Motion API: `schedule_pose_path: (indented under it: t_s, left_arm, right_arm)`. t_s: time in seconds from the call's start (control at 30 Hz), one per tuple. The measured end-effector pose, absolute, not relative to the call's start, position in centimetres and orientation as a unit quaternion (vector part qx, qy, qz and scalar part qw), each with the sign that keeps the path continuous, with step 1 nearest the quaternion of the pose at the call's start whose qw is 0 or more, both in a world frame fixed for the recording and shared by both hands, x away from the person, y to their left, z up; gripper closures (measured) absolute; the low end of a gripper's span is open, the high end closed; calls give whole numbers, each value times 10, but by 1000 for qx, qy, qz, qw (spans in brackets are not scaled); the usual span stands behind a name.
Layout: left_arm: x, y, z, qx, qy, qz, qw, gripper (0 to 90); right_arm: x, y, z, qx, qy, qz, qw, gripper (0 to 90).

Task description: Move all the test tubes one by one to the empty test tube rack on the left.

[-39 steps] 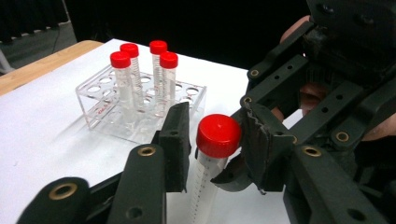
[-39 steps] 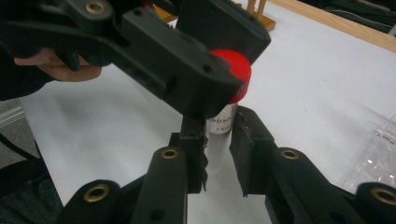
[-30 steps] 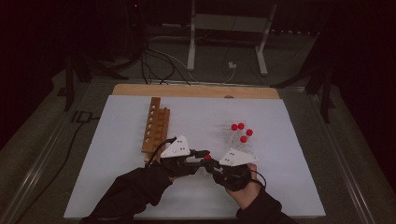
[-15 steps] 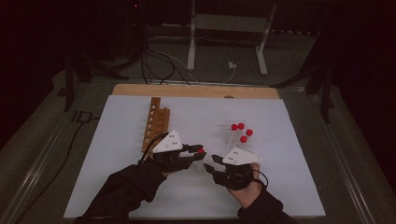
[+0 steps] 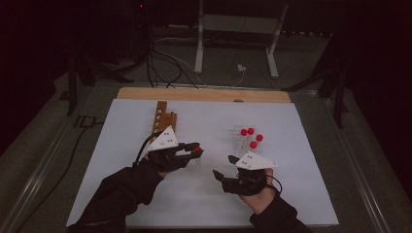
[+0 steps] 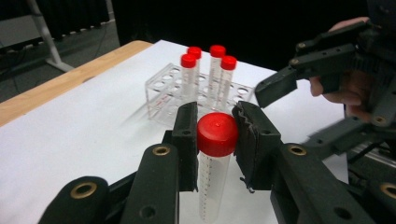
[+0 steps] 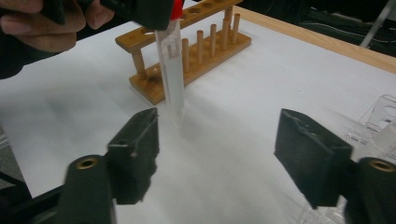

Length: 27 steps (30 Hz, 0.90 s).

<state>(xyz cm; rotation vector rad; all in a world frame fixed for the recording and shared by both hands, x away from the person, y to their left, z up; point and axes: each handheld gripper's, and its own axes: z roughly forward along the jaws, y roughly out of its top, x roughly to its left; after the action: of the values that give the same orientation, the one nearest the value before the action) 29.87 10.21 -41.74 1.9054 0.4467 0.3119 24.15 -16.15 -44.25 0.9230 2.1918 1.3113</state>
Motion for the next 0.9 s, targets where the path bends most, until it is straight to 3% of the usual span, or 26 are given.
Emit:
schedule_pose_path:
  t_s: [0.4,0.9]
  left_arm:
    - [314,119,-400,795,210,161,546,717]
    - [342,144,-380,770,257,202,548,717]
  right_arm:
    - [243,-164,-442,340,779,478,221,34]
    - [241,-171,-439,325,775,500,209,0]
